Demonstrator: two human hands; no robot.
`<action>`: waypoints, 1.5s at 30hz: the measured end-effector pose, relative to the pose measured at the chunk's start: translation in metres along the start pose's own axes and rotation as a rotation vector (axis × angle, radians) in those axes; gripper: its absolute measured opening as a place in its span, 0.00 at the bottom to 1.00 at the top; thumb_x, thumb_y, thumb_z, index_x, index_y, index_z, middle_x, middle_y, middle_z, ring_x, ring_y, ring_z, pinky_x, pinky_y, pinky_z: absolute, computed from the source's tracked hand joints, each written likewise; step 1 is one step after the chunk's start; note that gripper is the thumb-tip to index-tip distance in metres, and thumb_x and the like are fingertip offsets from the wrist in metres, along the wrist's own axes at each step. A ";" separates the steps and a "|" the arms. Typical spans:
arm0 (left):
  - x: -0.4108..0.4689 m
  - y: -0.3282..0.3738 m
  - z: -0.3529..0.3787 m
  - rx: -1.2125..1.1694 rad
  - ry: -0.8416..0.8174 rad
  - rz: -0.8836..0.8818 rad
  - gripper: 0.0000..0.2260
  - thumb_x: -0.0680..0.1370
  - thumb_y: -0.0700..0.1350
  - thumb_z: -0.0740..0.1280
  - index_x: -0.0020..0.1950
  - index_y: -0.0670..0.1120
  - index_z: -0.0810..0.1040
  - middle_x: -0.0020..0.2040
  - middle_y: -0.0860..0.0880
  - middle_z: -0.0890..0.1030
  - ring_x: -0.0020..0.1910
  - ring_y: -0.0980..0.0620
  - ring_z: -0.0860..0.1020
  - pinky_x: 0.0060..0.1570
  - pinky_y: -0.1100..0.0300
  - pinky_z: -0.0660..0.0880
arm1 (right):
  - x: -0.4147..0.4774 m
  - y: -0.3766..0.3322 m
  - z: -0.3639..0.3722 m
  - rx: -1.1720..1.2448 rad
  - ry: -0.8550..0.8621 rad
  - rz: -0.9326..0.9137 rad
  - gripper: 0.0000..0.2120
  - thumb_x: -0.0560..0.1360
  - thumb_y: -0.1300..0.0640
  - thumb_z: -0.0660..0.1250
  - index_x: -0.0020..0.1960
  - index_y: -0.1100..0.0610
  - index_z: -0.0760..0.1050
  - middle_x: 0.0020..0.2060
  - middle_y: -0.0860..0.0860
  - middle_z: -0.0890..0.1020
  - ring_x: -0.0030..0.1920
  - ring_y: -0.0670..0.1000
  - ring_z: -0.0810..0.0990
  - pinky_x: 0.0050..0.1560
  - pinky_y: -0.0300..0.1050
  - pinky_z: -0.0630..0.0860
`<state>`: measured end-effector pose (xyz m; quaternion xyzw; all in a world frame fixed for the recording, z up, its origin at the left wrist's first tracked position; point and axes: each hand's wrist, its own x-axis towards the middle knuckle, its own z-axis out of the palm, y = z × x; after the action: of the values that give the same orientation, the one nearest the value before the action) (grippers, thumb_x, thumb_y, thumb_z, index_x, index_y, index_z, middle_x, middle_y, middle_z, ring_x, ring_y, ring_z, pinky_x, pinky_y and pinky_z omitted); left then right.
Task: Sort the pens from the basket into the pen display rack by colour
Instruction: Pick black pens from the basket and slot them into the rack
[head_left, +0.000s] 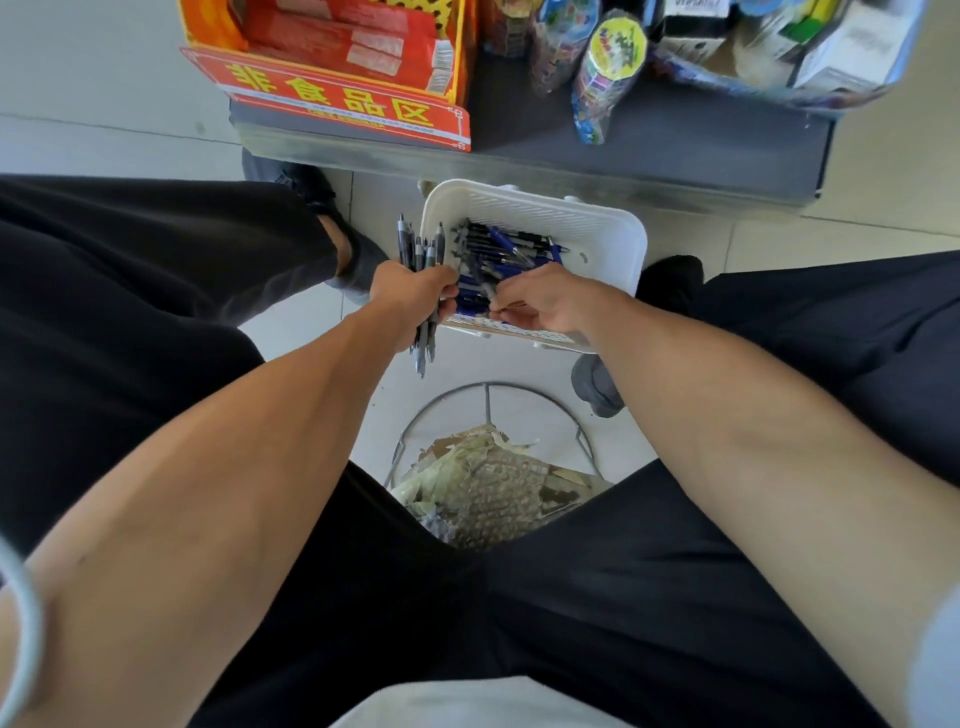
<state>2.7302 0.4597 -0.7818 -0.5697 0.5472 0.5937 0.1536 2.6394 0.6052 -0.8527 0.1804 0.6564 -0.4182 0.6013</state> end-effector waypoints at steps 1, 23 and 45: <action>0.001 -0.001 0.003 0.002 0.009 0.008 0.04 0.76 0.37 0.73 0.46 0.38 0.78 0.39 0.41 0.79 0.28 0.52 0.75 0.26 0.66 0.74 | -0.007 0.000 -0.004 0.055 -0.060 -0.001 0.14 0.72 0.71 0.74 0.56 0.66 0.81 0.43 0.61 0.86 0.44 0.54 0.87 0.46 0.41 0.83; 0.008 -0.003 -0.008 0.097 -0.097 0.017 0.08 0.73 0.42 0.69 0.35 0.43 0.74 0.25 0.50 0.72 0.24 0.53 0.70 0.27 0.63 0.70 | 0.028 -0.008 0.023 -1.237 0.080 -0.502 0.21 0.76 0.65 0.65 0.65 0.47 0.80 0.72 0.45 0.72 0.71 0.55 0.66 0.73 0.53 0.64; 0.011 0.003 -0.008 -0.079 -0.144 -0.051 0.05 0.76 0.36 0.69 0.50 0.36 0.77 0.36 0.42 0.81 0.32 0.49 0.80 0.35 0.60 0.79 | 0.027 -0.014 0.022 -1.139 0.054 -0.678 0.19 0.81 0.64 0.62 0.72 0.58 0.73 0.64 0.56 0.72 0.62 0.55 0.72 0.67 0.51 0.71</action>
<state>2.7284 0.4473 -0.7876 -0.5449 0.4964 0.6499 0.1851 2.6380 0.5730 -0.8717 -0.3716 0.8102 -0.1674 0.4213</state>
